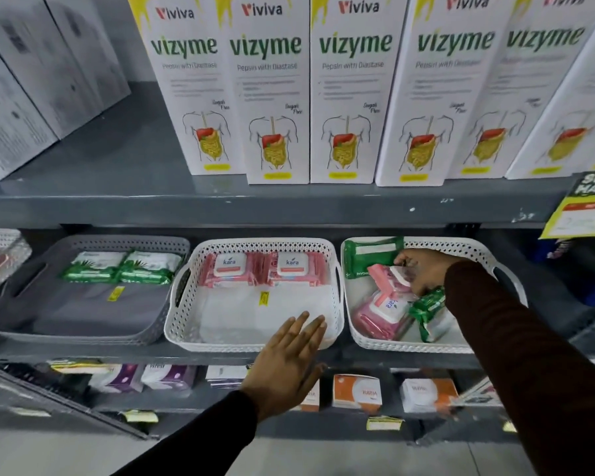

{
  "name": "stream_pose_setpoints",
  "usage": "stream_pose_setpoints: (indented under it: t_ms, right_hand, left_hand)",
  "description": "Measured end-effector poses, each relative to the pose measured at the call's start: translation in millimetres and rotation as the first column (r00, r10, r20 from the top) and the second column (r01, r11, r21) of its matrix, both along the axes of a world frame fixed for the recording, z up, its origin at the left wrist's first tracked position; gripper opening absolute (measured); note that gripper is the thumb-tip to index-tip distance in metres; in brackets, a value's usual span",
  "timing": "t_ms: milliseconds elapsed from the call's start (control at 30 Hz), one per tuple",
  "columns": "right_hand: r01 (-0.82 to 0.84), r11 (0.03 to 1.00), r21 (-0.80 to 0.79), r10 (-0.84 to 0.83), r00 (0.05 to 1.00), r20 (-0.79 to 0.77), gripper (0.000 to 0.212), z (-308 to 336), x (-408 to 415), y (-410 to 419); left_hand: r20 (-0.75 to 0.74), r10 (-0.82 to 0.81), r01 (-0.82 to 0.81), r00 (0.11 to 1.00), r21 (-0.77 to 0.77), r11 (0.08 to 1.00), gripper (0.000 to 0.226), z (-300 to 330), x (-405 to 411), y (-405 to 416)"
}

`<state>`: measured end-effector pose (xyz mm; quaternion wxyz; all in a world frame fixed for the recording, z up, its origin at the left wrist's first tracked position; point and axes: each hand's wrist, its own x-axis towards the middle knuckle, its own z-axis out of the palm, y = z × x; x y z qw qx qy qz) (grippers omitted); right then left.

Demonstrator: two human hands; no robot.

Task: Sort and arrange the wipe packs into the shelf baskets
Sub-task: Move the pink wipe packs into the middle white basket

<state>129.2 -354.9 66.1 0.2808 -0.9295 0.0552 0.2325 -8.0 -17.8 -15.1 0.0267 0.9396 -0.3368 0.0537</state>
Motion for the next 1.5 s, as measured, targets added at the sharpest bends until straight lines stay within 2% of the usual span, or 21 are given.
stream_pose_setpoints:
  t_ms: [67, 167, 267, 367, 467, 567, 667, 733, 833, 867, 967, 1000, 1033, 1100, 1133, 1267, 1333, 1500]
  right_hand:
    - [0.112, 0.992, 0.062, -0.118, 0.990, 0.084, 0.063, 2, -15, 0]
    - [0.201, 0.972, 0.124, -0.230, 0.922, 0.310, 0.059, 11, -38, 12]
    - [0.206, 0.934, 0.293, -0.328, 0.819, 0.470, 0.051, 26, -60, 49]
    - [0.129, 0.908, 0.398, -0.332, 0.801, 0.498, 0.059, 29, -74, 106]
    - [0.038, 0.952, 0.303, -0.207, 0.811, 0.548, 0.060, 10, -73, 161]
    - [0.052, 0.990, 0.130, -0.115, 0.832, 0.543, 0.055, -16, -67, 201]
    - [0.026, 0.999, -0.047, 0.003, 0.847, 0.532, 0.047, -41, -61, 215]
    - [0.006, 0.998, -0.063, 0.026, 0.868, 0.496, 0.043, -48, -57, 212]
    - [0.002, 0.999, 0.054, -0.027, 0.882, 0.470, 0.039, -36, -61, 201]
    - [0.044, 0.994, 0.099, -0.089, 0.856, 0.509, 0.034, -32, -64, 194]
    - [0.338, 0.932, 0.130, -0.343, 0.708, 0.618, 0.014, -31, -73, 155]
    - [0.423, 0.903, 0.082, -0.388, 0.715, 0.582, 0.016, -33, -76, 138]
    - [0.493, 0.870, -0.006, -0.425, 0.757, 0.495, 0.027, -36, -78, 122]
    - [0.530, 0.831, -0.168, -0.466, 0.829, 0.308, 0.052, -46, -80, 98]
    - [0.520, 0.834, -0.187, -0.465, 0.843, 0.269, 0.059, -50, -79, 91]
    - [0.514, 0.851, -0.108, -0.478, 0.843, 0.245, 0.063, -49, -74, 85]
    - [0.521, 0.849, -0.093, -0.488, 0.839, 0.242, 0.074, -47, -72, 87]
    - [0.615, 0.784, 0.084, -0.611, 0.742, 0.277, 0.084, -45, -77, 88]
  left_hand:
    - [-0.003, 0.011, -0.011, 1.000, -0.010, 1.000, 0.064, 1, 0, 3]
    - [-0.008, 0.040, -0.041, 0.999, -0.024, 0.999, 0.063, -1, -2, 15]
    - [-0.017, 0.082, -0.083, 0.996, -0.049, 0.995, 0.062, -2, -5, 31]
    - [-0.024, 0.085, -0.086, 0.996, -0.079, 0.993, 0.062, -1, -5, 48]
    - [-0.026, 0.099, -0.102, 0.995, -0.118, 0.988, 0.061, -1, -6, 58]
    - [-0.021, 0.124, -0.126, 0.992, -0.138, 0.982, 0.060, -3, -7, 66]
    - [-0.004, 0.131, -0.130, 0.991, -0.143, 0.981, 0.061, -4, -9, 72]
    - [0.004, 0.144, -0.142, 0.990, -0.148, 0.979, 0.060, -4, -11, 73]
    - [0.011, 0.153, -0.149, 0.988, -0.170, 0.974, 0.060, -4, -11, 69]
    - [0.013, 0.136, -0.131, 0.991, -0.173, 0.976, 0.060, -5, -11, 66]
    - [0.015, 0.081, -0.076, 0.997, -0.199, 0.977, 0.058, -7, -10, 49]
    - [0.017, 0.070, -0.065, 0.997, -0.208, 0.976, 0.058, -6, -9, 41]
    - [0.019, 0.057, -0.051, 0.998, -0.221, 0.974, 0.058, -6, -9, 33]
    - [0.008, 0.033, -0.030, 0.999, -0.241, 0.970, 0.058, -5, -8, 20]
    - [-0.001, 0.026, -0.026, 1.000, -0.240, 0.970, 0.059, -5, -8, 15]
    - [0.008, 0.021, -0.018, 1.000, -0.225, 0.974, 0.059, -5, -5, 3]
    - [0.007, 0.020, -0.018, 1.000, -0.214, 0.977, 0.058, -6, -5, 3]
    - [-0.016, 0.036, -0.039, 0.999, -0.213, 0.976, 0.058, -8, -6, 27]
